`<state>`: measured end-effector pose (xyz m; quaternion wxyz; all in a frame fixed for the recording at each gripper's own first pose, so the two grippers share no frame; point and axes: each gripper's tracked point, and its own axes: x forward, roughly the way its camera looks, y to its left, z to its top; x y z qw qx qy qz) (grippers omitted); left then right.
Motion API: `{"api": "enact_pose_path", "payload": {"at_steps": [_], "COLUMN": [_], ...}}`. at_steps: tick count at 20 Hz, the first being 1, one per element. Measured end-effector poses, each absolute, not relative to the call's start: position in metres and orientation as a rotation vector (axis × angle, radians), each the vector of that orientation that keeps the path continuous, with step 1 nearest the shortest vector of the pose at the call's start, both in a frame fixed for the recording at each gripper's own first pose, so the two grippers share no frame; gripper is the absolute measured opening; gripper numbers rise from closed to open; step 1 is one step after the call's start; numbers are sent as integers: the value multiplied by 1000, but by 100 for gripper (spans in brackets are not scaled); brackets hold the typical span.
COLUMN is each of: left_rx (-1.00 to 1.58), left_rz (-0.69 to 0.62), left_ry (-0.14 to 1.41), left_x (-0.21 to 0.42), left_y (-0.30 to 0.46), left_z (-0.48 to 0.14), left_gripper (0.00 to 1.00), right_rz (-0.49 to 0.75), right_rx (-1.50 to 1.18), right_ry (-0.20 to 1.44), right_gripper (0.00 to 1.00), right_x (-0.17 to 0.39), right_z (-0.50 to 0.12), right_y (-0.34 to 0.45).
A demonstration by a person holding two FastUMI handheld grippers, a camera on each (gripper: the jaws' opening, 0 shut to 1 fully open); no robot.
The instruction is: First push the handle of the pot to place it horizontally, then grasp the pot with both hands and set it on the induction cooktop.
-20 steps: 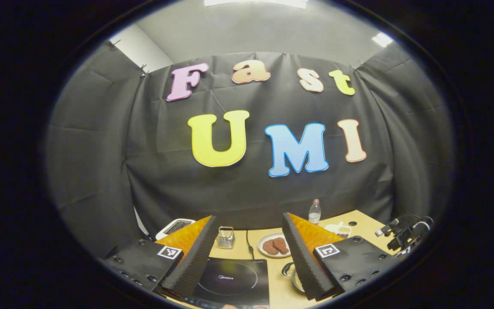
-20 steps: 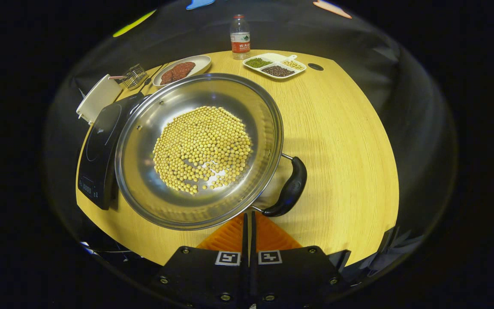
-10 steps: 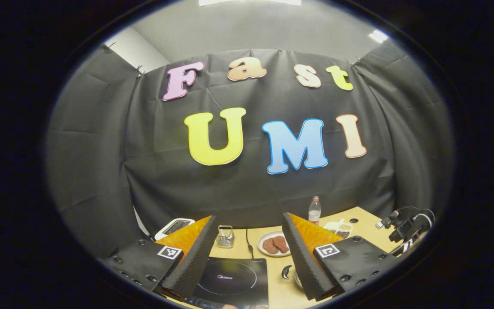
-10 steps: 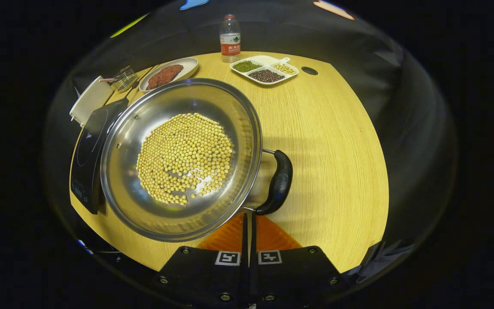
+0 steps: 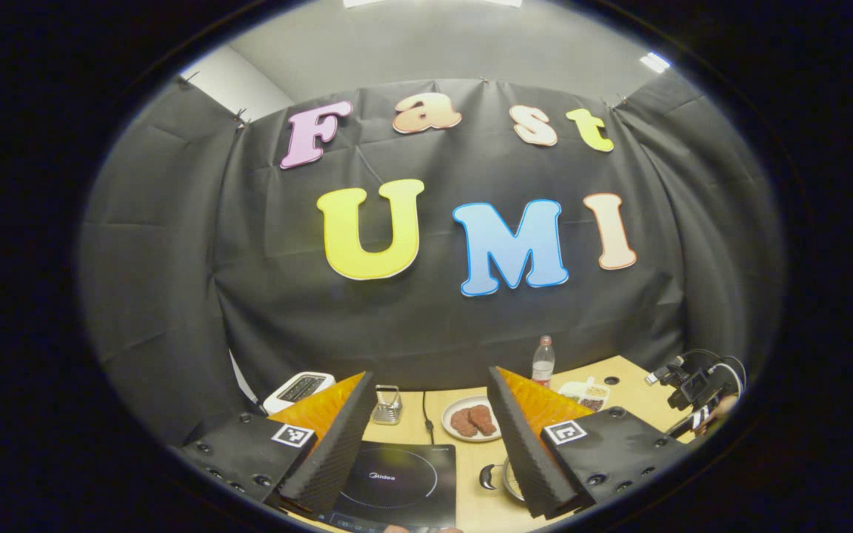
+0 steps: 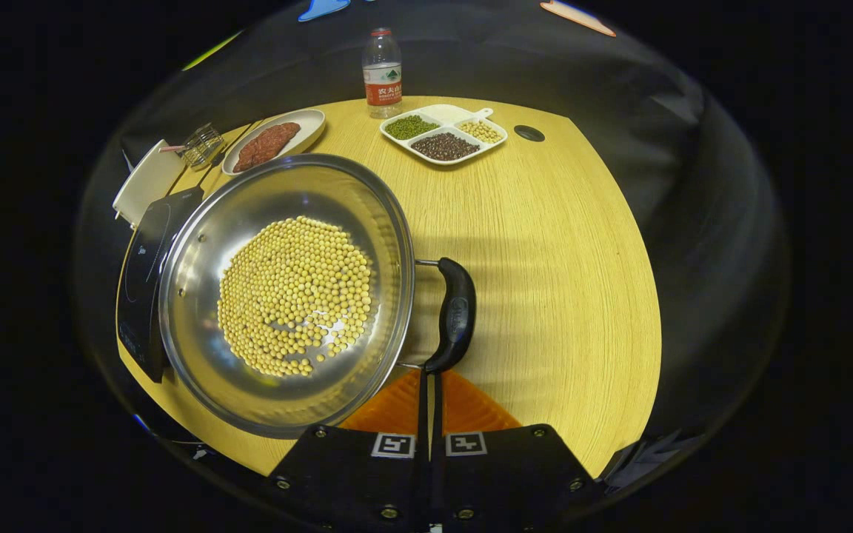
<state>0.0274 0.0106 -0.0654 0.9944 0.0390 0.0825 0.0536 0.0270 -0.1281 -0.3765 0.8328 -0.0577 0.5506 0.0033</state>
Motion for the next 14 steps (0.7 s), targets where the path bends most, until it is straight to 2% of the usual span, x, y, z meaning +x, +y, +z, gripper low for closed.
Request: {"api": "enact_pose_path", "payload": {"at_steps": [3, 5, 6, 8, 10, 11, 12, 13, 14], "left_rx": [76, 73, 69, 57, 39, 27, 18, 4, -13], "left_rz": [106, 101, 96, 82, 70, 60, 51, 37, 22], "left_ry": [178, 188, 194, 215, 236, 251, 264, 288, 321], "left_x": [28, 28, 29, 31, 33, 35, 37, 40, 43], "left_y": [11, 9, 8, 5, 2, -2, -4, -8, -12], "left_z": [-71, -75, -78, -87, -98, -107, -114, -125, -138], "left_gripper": [99, 95, 97, 95, 95, 95, 94, 94, 94], "right_rz": [10, 10, 11, 36, 37, 34, 41, 38, 32], "right_rx": [-122, -121, -121, -122, -119, -117, -95, -65, -34], "right_ry": [1146, 1136, 1123, 1081, 1022, 975, 928, 897, 870], "right_gripper": [1, 1, 1, 1, 11, 37, 54, 80, 99], "right_x": [36, 37, 36, 34, 35, 38, 42, 44, 43], "right_z": [-376, -374, -372, -364, -349, -338, -328, -321, -310], "right_y": [-130, -130, -130, -127, -128, -129, -126, -125, -125]}}
